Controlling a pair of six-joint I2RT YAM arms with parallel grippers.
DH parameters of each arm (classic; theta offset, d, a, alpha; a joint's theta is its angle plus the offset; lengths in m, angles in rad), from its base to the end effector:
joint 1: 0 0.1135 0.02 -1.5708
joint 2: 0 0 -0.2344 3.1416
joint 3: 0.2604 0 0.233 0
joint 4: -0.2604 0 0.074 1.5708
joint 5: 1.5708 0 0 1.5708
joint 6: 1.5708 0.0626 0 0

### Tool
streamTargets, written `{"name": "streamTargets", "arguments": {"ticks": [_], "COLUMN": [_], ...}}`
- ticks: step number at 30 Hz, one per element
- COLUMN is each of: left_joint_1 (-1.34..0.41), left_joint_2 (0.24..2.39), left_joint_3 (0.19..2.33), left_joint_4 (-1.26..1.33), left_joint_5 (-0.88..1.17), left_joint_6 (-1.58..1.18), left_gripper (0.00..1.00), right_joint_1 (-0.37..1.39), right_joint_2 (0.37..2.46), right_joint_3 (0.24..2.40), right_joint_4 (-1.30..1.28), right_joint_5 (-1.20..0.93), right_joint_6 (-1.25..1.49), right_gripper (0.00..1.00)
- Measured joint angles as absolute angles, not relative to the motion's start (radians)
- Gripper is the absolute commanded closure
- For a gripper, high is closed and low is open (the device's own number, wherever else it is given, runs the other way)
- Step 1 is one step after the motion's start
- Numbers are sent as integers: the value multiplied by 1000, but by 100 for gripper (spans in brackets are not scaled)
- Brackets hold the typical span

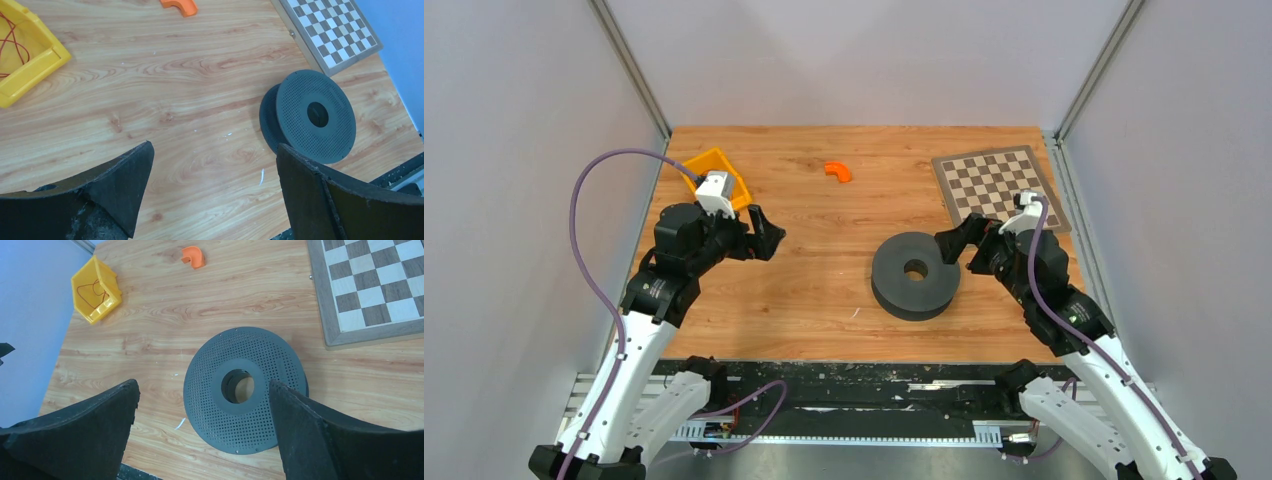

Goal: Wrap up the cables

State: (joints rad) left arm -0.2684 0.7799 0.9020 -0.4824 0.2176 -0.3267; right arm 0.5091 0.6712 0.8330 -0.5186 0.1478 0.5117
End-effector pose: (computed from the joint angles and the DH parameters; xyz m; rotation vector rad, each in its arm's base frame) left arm 0.1854 -0.0650 0.3177 0.0912 1.9681 -0.6037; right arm 0.1585 0.0779 0.3073 0.1033 1.9587 0.5380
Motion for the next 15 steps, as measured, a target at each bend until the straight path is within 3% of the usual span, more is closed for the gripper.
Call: {"name": "streamTargets", "arguments": {"ticks": [15], "left_joint_1": [-268], "left_joint_2": [780], "left_joint_3": [902], "left_joint_4": [-485], "left_joint_5": [191], "left_joint_6": [-325], "left_gripper": [0], "right_joint_1": [509], "right_joint_2": [672], "right_joint_3": [733], "right_joint_4": [-508], "right_joint_5": [175], "right_joint_6": [551], "right_gripper": [0]}}
